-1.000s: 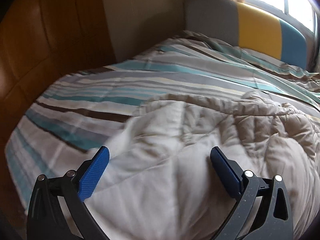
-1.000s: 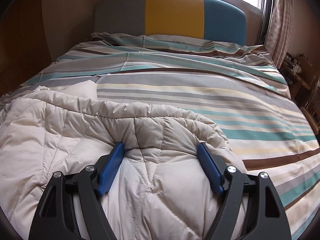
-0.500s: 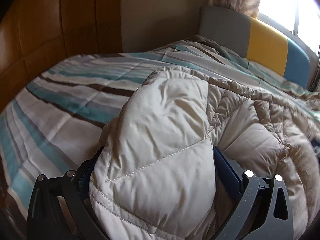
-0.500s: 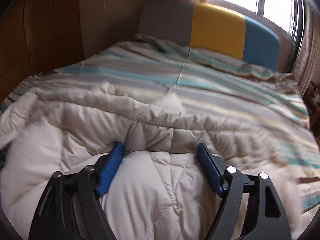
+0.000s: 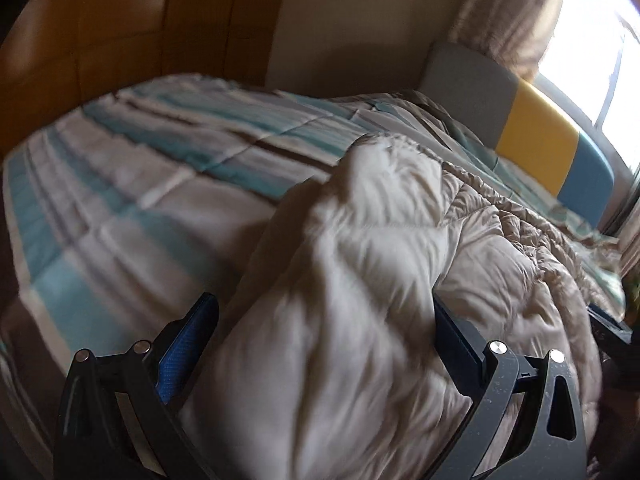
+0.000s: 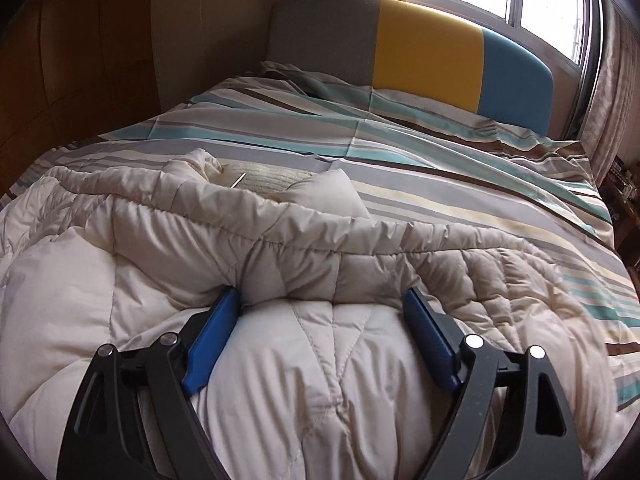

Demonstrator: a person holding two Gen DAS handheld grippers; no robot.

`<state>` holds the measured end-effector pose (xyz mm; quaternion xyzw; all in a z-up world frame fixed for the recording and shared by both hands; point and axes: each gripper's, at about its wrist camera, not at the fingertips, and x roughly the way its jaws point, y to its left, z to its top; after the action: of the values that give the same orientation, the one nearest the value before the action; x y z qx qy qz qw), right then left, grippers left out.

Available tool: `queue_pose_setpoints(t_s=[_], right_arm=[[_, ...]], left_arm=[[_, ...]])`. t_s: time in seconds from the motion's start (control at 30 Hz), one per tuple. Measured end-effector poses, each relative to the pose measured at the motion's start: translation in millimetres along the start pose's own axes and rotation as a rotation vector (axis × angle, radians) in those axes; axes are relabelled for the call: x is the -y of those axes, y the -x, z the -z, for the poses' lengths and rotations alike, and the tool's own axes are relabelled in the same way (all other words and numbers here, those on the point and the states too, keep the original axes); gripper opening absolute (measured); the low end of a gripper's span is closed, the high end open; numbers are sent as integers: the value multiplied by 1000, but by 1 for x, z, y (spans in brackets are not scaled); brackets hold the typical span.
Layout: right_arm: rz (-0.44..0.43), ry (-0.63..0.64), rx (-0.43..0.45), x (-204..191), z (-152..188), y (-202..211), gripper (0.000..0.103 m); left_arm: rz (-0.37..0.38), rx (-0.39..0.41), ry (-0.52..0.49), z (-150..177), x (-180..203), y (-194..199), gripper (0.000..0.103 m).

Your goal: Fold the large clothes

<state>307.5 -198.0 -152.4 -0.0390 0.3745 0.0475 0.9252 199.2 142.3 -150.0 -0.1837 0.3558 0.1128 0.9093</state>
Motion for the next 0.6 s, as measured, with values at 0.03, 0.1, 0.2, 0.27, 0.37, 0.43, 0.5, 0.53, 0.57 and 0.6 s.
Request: queue_pose_setpoints(t_s=[0.03, 0.1, 0.2, 0.27, 0.37, 0.43, 0.5, 0.53, 0.57, 0.6], right_arm=[[2, 3, 0, 1, 1, 4, 83], [7, 8, 1, 0, 3, 15, 83], [8, 6, 12, 0, 9, 34, 84], [17, 12, 20, -2, 13, 46, 84], [8, 9, 37, -5, 22, 65, 84], [-3, -1, 39, -7, 29, 75, 84], [-15, -20, 41, -9, 37, 84, 84], [-20, -27, 40, -9, 40, 87, 84], [-26, -36, 38, -9, 43, 91, 84], [-33, -47, 37, -10, 48, 94, 84]], left_arm=[[13, -6, 24, 3, -5, 3, 100], [26, -11, 52, 7, -12, 8, 100], [43, -21, 74, 11, -17, 15, 100], [43, -25, 86, 14, -20, 20, 100], [63, -37, 106, 20, -26, 26, 100], [90, -51, 121, 26, -29, 30, 100], [129, -59, 133, 31, -30, 35, 100], [151, -64, 139, 34, -30, 37, 100], [167, -66, 141, 37, -30, 39, 100], [188, -70, 141, 39, -29, 41, 100]])
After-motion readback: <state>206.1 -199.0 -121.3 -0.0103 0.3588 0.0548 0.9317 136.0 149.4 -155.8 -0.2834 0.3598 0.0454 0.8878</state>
